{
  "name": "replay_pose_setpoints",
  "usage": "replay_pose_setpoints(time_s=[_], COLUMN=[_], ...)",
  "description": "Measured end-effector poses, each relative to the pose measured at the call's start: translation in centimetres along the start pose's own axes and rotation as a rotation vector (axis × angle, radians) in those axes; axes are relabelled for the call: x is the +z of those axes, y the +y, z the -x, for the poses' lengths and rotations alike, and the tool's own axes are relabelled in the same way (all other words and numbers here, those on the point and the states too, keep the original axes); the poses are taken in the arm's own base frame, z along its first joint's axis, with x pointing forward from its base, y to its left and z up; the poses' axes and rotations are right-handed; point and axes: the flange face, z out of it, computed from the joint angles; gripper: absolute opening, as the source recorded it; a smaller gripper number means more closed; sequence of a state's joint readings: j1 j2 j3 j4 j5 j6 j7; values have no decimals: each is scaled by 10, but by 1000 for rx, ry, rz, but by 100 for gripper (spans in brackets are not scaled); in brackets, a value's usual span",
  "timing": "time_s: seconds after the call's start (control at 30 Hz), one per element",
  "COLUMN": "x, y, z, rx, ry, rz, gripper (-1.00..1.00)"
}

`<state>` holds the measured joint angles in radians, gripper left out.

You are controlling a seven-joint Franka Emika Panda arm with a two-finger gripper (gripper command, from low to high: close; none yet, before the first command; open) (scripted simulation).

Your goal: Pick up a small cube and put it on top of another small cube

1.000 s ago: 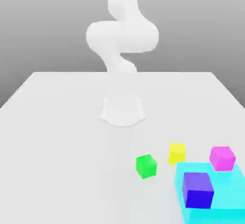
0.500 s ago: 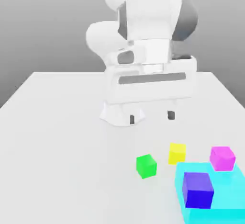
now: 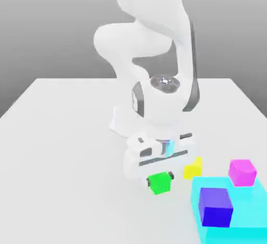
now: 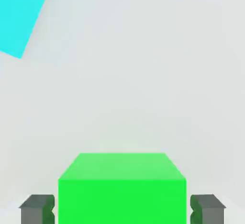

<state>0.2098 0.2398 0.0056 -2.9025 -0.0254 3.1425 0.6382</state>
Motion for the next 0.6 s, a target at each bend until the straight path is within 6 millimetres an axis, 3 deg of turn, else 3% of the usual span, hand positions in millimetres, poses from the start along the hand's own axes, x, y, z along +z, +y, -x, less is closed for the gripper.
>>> replay_pose_setpoints(time_s=[0.1,0.37,0.6], x=[2,-55,-98], y=[0,0,-54], z=[0,0,-49], rx=[0,-1,-166], ry=[0,0,1], rz=[1,1,3], gripper=[-100,-100,-100])
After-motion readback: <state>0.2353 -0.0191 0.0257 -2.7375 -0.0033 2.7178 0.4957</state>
